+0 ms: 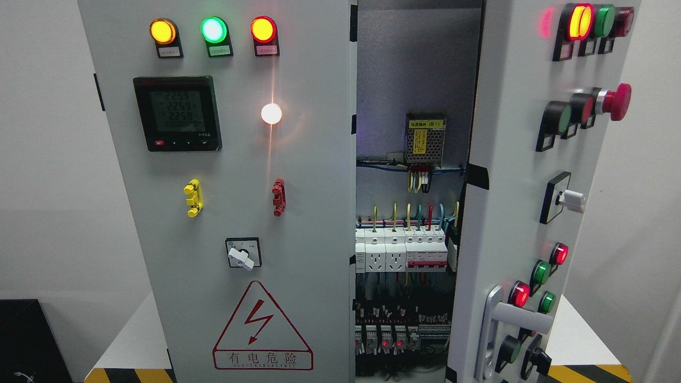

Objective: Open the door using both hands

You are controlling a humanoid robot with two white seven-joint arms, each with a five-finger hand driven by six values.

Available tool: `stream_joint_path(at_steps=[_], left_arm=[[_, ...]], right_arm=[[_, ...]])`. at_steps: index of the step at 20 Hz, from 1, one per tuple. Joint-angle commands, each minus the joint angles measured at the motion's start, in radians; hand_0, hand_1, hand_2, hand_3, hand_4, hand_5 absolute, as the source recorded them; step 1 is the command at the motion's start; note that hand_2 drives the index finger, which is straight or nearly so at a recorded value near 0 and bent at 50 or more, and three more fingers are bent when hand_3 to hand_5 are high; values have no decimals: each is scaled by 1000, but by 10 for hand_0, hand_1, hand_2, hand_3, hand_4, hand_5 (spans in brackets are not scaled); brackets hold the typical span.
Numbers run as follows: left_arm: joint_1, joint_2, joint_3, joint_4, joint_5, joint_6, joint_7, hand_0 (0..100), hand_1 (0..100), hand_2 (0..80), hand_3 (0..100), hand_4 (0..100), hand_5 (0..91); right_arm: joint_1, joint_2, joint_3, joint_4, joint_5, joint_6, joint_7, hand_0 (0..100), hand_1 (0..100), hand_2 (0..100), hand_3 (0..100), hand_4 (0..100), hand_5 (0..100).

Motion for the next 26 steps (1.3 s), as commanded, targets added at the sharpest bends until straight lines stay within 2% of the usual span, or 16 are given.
stream_joint_path(at_steps=[1, 9, 12, 17, 19, 22, 24, 26], left_arm=[[167, 65, 1, -407, 1, 7, 1, 0, 0, 0, 0, 0, 0], [340, 178, 1, -855, 1, 7, 1, 0, 0, 0, 0, 0, 0], [409, 255, 1, -1082, 2, 11, 1, 0, 0, 0, 0, 0, 0], [463, 318, 3, -1377, 7, 16, 1, 0, 0, 0, 0, 0, 0], [466, 348, 3, -1478, 10, 16, 1, 0, 0, 0, 0, 0, 0], [467, 388, 3, -1609, 8, 16, 1, 0, 0, 0, 0, 0, 0], [464, 410, 3, -1679, 7, 16, 1, 0, 0, 0, 0, 0, 0], [457, 442, 0, -1750, 7, 16, 2, 0, 0, 0, 0, 0, 0]], right_arm=[[0, 0, -1, 0, -9, 0, 9, 191, 0, 0, 0, 0, 0], [0, 0, 1, 0, -11, 0, 9, 191, 0, 0, 0, 0, 0], [0, 0, -1, 0, -11, 0, 9, 191, 0, 0, 0, 0, 0], [-2, 0, 2, 0, -5, 2, -6, 191, 0, 0, 0, 0, 0], [-2, 0, 2, 0, -5, 2, -38, 191, 0, 0, 0, 0, 0], [-5, 0, 1, -2, -6, 0, -139, 191, 0, 0, 0, 0, 0], [-6, 0, 1, -14, -8, 0, -155, 191, 0, 0, 0, 0, 0], [-6, 0, 1, -15, -8, 0, -146, 191, 0, 0, 0, 0, 0]])
